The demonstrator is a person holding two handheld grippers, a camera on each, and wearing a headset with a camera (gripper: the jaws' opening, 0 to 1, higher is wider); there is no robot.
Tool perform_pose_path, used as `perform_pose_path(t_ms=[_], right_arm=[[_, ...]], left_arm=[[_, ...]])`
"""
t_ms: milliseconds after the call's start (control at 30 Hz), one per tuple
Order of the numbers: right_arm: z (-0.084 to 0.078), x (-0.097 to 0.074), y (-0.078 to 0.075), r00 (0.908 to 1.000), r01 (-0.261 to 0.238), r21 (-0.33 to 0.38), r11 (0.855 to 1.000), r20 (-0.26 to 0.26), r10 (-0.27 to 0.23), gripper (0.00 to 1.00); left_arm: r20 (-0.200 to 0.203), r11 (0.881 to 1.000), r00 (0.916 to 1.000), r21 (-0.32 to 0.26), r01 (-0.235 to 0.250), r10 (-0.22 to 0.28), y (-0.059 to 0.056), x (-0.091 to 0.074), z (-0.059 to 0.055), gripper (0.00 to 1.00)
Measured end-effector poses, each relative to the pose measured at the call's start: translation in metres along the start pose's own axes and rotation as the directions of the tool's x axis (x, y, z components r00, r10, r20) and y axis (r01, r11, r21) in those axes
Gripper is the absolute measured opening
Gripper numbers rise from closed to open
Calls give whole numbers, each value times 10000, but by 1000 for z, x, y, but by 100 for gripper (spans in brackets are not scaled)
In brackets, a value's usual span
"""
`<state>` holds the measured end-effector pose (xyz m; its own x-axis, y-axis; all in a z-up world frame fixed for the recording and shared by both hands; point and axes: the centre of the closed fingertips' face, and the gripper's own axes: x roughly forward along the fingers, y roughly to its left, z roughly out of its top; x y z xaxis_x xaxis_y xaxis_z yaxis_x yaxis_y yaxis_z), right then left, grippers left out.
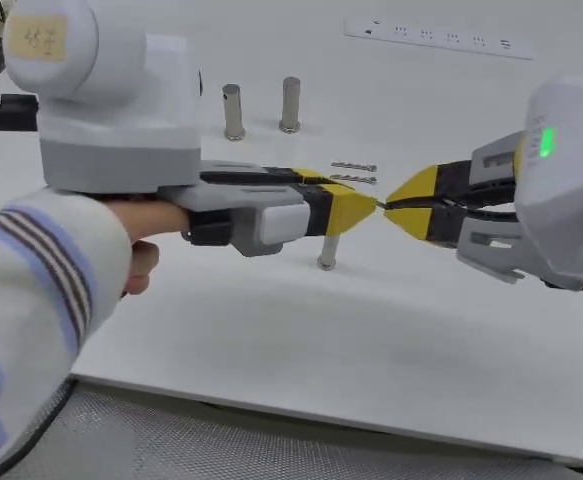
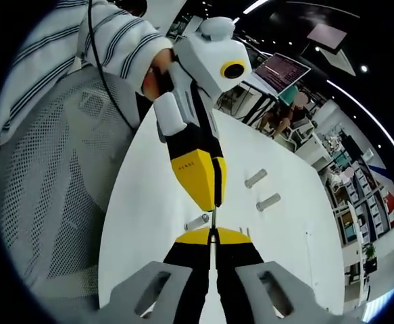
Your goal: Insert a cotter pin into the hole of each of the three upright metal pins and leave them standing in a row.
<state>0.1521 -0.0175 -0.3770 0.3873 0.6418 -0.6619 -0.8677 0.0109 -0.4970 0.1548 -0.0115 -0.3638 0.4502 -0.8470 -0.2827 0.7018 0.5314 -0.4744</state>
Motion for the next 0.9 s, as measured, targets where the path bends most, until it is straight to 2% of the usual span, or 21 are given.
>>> perform_pose_path(t_ms=[133, 467, 800, 900], right_arm=[[5, 2, 2, 10000, -9, -120, 9999, 72, 10, 0], [14, 5, 5, 9996, -68, -188, 9998, 257, 73, 0], [15, 7, 7, 9996, -106, -192, 9998, 245, 110, 0], [14, 7, 7, 9996, -127, -200, 9997, 230, 132, 0]], left_arm=[[-20, 9999, 10000, 167, 23, -23, 0, 0, -2, 5], [-124, 10000, 9999, 10, 67, -67, 0, -2, -9, 0], [-115, 10000, 9999, 28, 65, -65, -1, -5, -11, 0], [-166, 9998, 9998, -183, 77, -80, -1, -4, -12, 0]])
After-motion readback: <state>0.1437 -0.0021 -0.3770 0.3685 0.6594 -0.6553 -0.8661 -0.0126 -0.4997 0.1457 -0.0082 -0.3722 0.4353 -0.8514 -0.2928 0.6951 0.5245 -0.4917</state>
